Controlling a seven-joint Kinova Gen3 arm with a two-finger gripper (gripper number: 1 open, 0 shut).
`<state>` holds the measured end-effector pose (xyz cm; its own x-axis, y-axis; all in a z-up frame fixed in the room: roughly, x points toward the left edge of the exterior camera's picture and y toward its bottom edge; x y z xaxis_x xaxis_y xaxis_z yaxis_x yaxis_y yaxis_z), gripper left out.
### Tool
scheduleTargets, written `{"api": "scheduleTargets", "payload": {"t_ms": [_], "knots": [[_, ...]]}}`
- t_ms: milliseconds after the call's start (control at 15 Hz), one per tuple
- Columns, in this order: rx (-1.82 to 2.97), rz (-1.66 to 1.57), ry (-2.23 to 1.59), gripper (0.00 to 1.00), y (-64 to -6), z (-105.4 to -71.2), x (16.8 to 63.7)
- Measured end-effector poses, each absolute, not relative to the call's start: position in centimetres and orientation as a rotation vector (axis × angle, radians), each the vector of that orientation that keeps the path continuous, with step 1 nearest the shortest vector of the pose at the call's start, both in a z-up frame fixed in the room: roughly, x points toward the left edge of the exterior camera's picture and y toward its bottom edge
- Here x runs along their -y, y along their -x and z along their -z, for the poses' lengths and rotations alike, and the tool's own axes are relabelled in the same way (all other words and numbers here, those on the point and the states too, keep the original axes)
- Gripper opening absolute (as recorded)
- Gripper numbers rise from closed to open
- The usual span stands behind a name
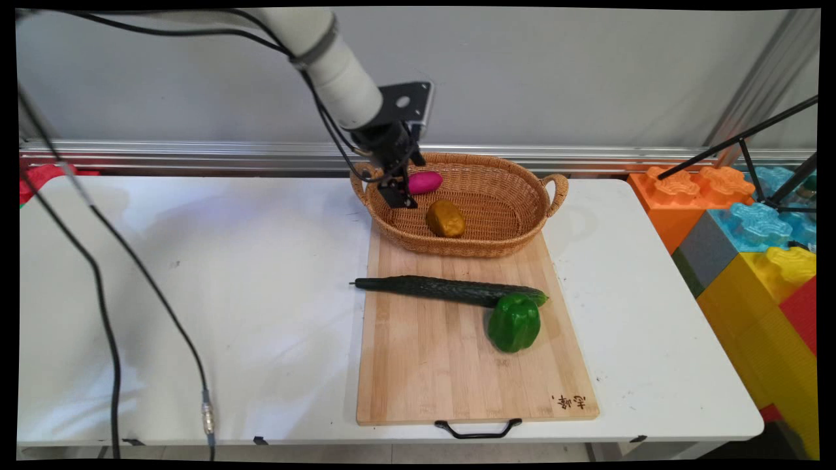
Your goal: Pick up the potato from the vegetable basket
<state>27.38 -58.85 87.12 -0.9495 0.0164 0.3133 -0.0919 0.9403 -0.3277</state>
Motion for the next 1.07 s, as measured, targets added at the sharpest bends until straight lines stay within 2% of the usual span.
{"api": "scheduleTargets", "payload": {"t_ms": [600,1067], "knots": [[2.817,-0.448,0.253,1.00,-23.9,-82.2,62.7],[2.812,-0.417,0.353,1.00,-22.3,-80.0,63.8]]}}
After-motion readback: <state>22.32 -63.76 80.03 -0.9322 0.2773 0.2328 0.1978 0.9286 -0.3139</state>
